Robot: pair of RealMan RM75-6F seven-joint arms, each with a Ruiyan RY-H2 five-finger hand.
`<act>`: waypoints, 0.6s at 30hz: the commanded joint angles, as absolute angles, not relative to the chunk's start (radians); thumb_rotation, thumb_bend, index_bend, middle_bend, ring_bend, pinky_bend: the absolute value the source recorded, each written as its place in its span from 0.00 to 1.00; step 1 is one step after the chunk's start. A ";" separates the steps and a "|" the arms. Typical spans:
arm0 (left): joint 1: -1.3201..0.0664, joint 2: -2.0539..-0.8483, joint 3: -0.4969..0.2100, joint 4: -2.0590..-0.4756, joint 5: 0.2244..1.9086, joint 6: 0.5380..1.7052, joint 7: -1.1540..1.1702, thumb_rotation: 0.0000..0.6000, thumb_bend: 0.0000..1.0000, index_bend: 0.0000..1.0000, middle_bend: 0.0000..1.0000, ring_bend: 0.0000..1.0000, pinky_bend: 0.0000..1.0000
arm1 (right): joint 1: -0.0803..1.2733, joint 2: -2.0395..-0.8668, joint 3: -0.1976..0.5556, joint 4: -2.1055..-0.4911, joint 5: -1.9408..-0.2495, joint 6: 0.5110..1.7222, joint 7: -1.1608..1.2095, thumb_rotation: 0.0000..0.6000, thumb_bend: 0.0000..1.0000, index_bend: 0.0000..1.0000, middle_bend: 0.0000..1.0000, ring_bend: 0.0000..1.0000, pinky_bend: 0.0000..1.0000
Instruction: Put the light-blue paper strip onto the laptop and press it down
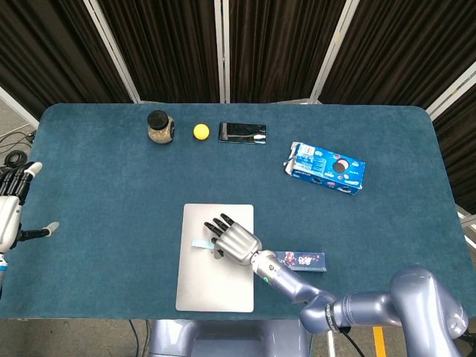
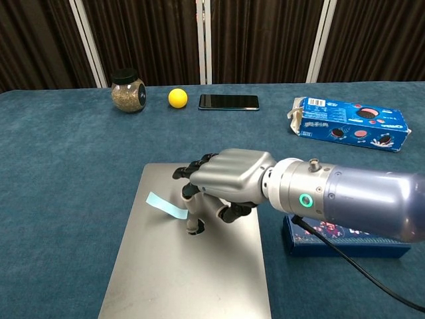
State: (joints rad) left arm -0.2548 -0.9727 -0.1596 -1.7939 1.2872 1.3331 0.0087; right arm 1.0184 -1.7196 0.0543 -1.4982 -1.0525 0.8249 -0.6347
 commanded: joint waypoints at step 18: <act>-0.257 -0.972 -0.161 -1.791 1.285 1.326 0.004 1.00 0.00 0.00 0.00 0.00 0.00 | 1.007 -1.711 0.078 -1.515 -1.078 0.846 -0.622 1.00 0.93 0.38 0.00 0.00 0.00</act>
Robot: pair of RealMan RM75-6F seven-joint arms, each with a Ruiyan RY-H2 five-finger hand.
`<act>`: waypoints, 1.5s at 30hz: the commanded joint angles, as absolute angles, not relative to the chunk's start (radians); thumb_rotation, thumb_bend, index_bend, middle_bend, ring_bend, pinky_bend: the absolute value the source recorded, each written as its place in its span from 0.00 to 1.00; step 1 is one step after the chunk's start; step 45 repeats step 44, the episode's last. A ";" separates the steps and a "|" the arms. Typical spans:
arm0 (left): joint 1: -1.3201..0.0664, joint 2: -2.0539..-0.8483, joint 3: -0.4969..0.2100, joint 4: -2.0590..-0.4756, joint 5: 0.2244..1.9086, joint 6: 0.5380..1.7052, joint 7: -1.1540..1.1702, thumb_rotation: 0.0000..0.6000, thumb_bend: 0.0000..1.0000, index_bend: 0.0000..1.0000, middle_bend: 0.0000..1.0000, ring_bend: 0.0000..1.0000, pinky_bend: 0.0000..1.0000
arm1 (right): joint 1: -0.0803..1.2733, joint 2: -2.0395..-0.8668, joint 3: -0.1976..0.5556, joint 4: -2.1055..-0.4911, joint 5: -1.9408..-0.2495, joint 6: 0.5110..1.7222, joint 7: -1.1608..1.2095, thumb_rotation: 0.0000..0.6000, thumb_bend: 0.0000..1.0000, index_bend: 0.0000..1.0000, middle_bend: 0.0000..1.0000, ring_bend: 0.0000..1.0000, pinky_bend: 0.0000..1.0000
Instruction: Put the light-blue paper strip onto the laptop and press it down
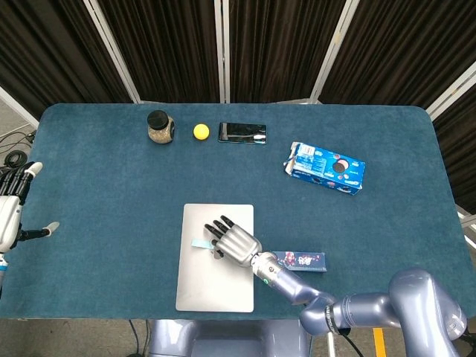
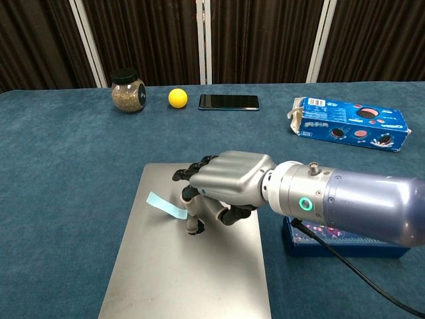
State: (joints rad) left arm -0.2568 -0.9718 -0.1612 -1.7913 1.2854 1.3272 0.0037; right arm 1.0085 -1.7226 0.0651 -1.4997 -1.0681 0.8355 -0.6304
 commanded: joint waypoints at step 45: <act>-0.148 -1.006 -0.066 -1.704 1.382 1.414 -0.076 1.00 0.00 0.00 0.00 0.00 0.00 | 0.281 -1.124 -0.062 -1.707 -1.523 1.693 -0.203 1.00 0.00 0.00 0.00 0.00 0.00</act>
